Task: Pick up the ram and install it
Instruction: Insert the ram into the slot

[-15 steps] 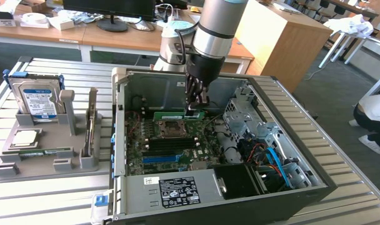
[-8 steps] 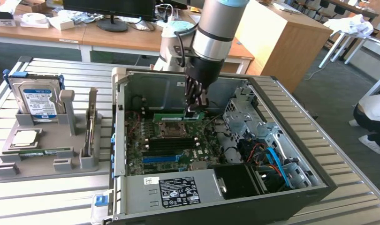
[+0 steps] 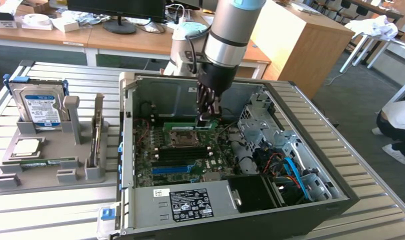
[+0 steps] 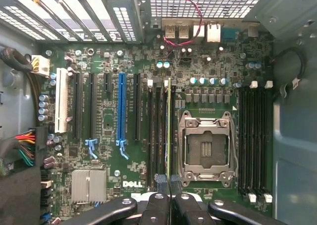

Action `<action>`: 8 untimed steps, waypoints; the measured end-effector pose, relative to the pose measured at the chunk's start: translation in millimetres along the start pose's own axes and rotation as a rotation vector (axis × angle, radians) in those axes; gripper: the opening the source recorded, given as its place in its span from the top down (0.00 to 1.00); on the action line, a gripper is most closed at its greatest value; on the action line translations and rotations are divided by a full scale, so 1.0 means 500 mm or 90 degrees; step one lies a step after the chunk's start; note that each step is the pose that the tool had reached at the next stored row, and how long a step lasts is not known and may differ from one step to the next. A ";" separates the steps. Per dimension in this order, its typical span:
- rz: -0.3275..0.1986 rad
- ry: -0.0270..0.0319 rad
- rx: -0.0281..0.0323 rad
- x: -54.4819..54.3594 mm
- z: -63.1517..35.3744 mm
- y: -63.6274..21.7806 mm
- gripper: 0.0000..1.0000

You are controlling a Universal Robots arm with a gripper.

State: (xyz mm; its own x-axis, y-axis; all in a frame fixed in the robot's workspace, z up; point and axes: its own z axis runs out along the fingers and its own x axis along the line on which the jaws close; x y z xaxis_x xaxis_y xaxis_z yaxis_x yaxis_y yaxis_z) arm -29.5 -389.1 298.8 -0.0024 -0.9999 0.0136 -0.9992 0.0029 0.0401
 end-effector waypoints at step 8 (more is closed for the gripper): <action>0.000 0.0000 0.0000 0.000 0.013 -0.001 0.88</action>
State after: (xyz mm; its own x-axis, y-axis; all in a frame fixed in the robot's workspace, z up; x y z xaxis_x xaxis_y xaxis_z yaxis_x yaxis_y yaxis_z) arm -29.5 -389.1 292.2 -0.0024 -0.9999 0.0136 -0.9992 0.0029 0.0401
